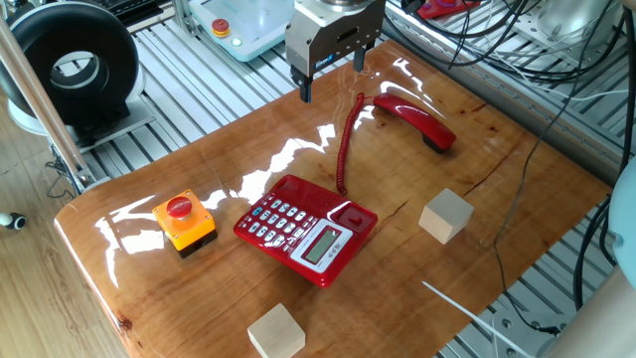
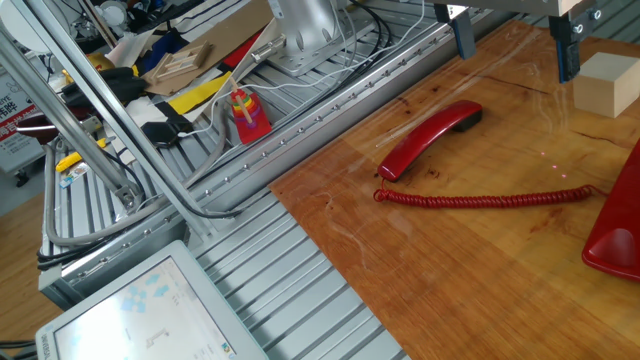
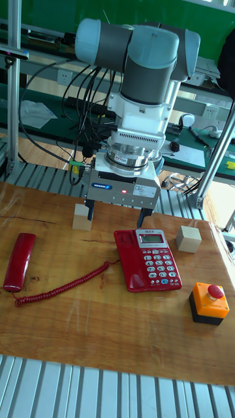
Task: Place the handset of the telephone on the corresponding phone cradle
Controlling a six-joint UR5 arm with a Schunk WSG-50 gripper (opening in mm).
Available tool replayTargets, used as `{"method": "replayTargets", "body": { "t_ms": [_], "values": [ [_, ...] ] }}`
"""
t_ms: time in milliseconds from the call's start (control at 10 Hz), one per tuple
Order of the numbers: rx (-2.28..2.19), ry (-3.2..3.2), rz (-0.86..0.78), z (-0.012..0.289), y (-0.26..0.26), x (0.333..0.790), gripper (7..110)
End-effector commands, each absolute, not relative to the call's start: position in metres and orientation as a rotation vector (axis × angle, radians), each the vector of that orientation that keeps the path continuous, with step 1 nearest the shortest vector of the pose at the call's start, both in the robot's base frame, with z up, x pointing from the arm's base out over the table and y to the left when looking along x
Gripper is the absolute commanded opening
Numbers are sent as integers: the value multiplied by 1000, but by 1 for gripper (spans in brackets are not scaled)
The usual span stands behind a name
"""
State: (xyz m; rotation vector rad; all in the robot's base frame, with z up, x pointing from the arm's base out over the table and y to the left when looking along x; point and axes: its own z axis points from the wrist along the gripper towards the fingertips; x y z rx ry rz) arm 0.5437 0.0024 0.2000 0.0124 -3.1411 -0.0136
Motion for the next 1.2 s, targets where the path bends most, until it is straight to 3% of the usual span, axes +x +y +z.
{"method": "replayTargets", "body": {
  "t_ms": [0, 100, 200, 1100],
  "values": [
    [-234, -3270, -174, 204, 26, 581, 109],
    [-235, -3272, -177, 202, 26, 582, 109],
    [-235, -3272, -179, 201, 26, 582, 7],
    [-21, -3181, -156, 195, 32, 554, 7]
  ]
}}
